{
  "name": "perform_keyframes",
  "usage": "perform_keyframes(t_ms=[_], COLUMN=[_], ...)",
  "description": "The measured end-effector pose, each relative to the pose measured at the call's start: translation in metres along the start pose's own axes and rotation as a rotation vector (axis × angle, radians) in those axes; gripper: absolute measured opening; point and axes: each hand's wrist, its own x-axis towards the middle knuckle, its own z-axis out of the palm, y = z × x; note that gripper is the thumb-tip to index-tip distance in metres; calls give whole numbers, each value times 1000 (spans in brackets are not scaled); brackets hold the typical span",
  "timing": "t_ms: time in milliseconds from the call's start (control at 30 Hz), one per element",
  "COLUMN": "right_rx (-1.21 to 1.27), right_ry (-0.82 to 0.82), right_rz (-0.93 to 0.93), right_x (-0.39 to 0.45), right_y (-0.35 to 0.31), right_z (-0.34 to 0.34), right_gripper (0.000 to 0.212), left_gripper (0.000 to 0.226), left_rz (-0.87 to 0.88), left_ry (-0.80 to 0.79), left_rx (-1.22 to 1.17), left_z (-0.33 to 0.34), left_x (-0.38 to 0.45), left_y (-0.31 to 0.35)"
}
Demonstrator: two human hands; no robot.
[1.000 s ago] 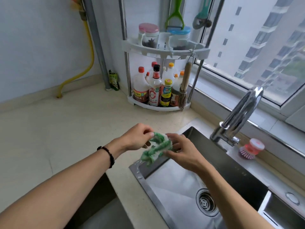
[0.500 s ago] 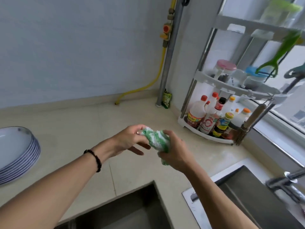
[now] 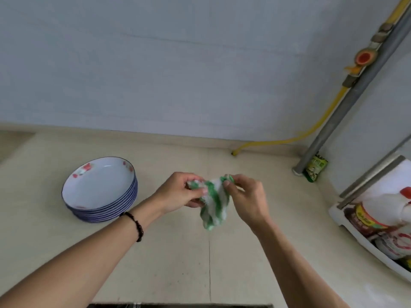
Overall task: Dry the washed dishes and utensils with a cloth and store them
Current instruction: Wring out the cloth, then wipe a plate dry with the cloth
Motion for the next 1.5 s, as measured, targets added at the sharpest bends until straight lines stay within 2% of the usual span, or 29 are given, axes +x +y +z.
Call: perform_keyframes(t_ms=[67,200,233,300,400,433,533,633,667,733,767,800,833,933,967,1000,1067,1100,1200,1300,1400,1500], right_rx=[56,91,139,220,125,132,212,196,105,-205,-283,-284,-240,-255,-272,-296,-347,-381,-437,-415,-428,-434], right_ry=[-59,-154,-219,-413,-627,-662,-700,-683,-717,-850,-919,-972,-999,-932,-894,-858,-796,-760,-628,-579,-553,-549], right_rz=[8,7,42,140,191,201,216,205,167,17,-33,-32,-6,1,23,59,157,187,237,289,306,286], right_x=[19,51,57,61,65,66,69,71,73,75,75,76,77,77,77,75,72,71,68,62,59,60], right_y=[-7,-16,-19,-21,-20,-20,-19,-21,-24,-29,-30,-32,-35,-40,-40,-43,-45,-44,-44,-41,-40,-39], right_z=[11,21,25,33,52,58,73,89,92,102,105,109,113,132,139,148,166,177,211,243,264,269], right_gripper=[16,20,21,25,52,50,15,5,13,64,88,98,91,26,20,24,41,43,34,68,67,37], left_gripper=[11,24,29,24,12,9,5,8,5,11,14,16,16,16,16,15,14,17,32,45,49,49], left_rz=[-29,-44,-68,-104,-131,-129,-121,-148,-154,-157,-160,-162,-156,-118,-121,-136,-190,-224,-328,-470,-593,-603], left_ry=[-22,130,144,138,176,191,289,346,320,252,217,193,182,295,387,496,703,776,901,952,903,880], left_rx=[72,290,245,51,-65,-57,-18,-65,-78,-65,-38,-14,-9,-78,-96,-68,145,256,509,696,526,448], left_z=[-12,-33,-37,-41,-48,-51,-65,-74,-76,-83,-86,-90,-93,-105,-109,-116,-132,-140,-165,-186,-198,-201], left_x=[4,17,19,21,20,19,16,16,16,15,13,11,9,5,4,1,-7,-13,-35,-50,-55,-53], left_y=[0,-3,-4,-7,-9,-12,-21,-27,-29,-31,-31,-33,-33,-37,-39,-45,-62,-73,-105,-129,-147,-152])
